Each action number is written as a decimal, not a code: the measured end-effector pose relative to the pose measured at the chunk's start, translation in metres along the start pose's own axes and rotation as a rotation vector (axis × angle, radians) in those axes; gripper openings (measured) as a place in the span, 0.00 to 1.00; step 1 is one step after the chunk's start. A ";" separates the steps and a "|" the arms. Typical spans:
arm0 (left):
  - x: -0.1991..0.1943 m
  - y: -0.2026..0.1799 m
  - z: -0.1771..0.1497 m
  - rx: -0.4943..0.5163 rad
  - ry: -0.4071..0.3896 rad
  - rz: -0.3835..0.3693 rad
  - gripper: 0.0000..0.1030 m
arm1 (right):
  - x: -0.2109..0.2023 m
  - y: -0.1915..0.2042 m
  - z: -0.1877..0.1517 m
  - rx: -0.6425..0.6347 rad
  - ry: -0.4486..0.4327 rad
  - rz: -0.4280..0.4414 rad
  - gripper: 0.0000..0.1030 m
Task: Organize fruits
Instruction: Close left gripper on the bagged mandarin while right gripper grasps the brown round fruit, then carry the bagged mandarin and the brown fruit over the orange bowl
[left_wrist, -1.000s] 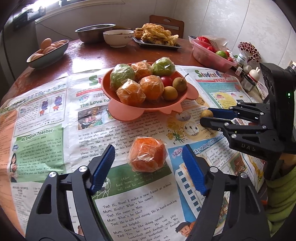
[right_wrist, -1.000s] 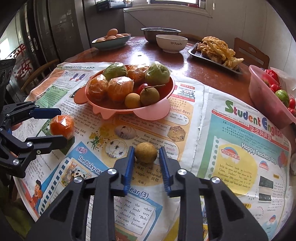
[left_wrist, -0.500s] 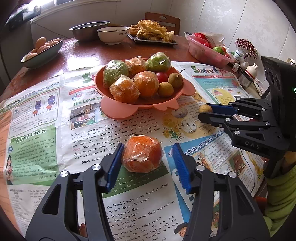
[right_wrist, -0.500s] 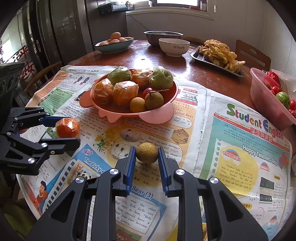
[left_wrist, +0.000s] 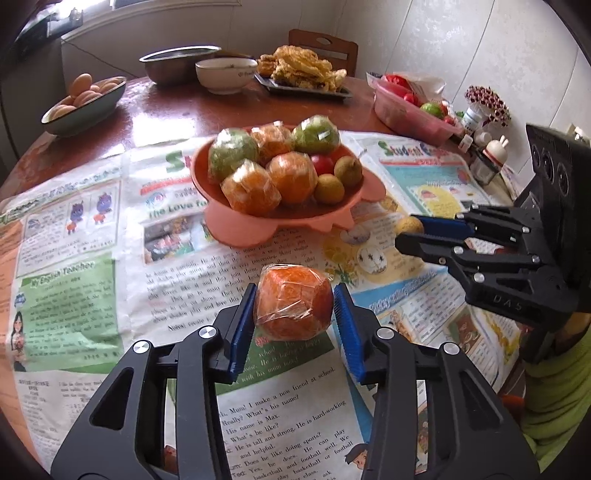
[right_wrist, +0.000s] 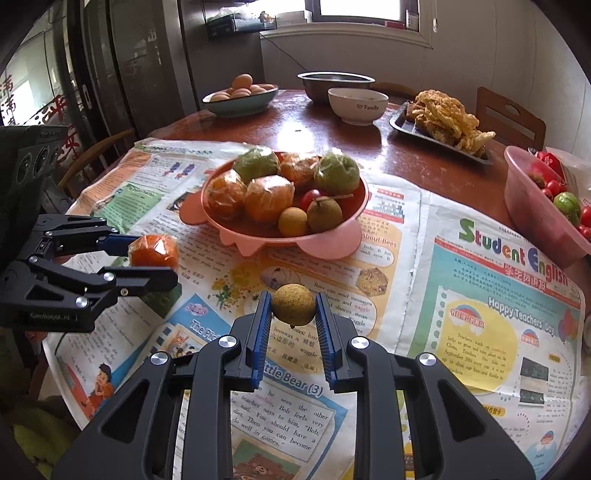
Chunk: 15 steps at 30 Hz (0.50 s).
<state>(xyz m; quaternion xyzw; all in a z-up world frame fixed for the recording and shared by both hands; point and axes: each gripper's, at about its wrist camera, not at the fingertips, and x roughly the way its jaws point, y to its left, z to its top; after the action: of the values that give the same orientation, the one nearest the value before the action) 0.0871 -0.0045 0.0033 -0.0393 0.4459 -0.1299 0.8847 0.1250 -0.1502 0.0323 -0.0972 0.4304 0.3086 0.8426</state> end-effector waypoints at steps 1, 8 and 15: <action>-0.002 0.000 0.002 0.002 -0.004 -0.002 0.33 | -0.002 0.000 0.002 0.000 -0.007 0.003 0.22; -0.010 0.005 0.022 -0.005 -0.031 0.008 0.33 | -0.008 -0.001 0.016 -0.003 -0.032 0.015 0.22; -0.005 0.000 0.043 0.016 -0.031 -0.005 0.33 | -0.010 -0.005 0.041 -0.009 -0.058 0.024 0.22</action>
<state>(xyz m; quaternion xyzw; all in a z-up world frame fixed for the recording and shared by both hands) 0.1183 -0.0056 0.0329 -0.0355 0.4309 -0.1347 0.8916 0.1512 -0.1412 0.0647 -0.0869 0.4057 0.3232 0.8505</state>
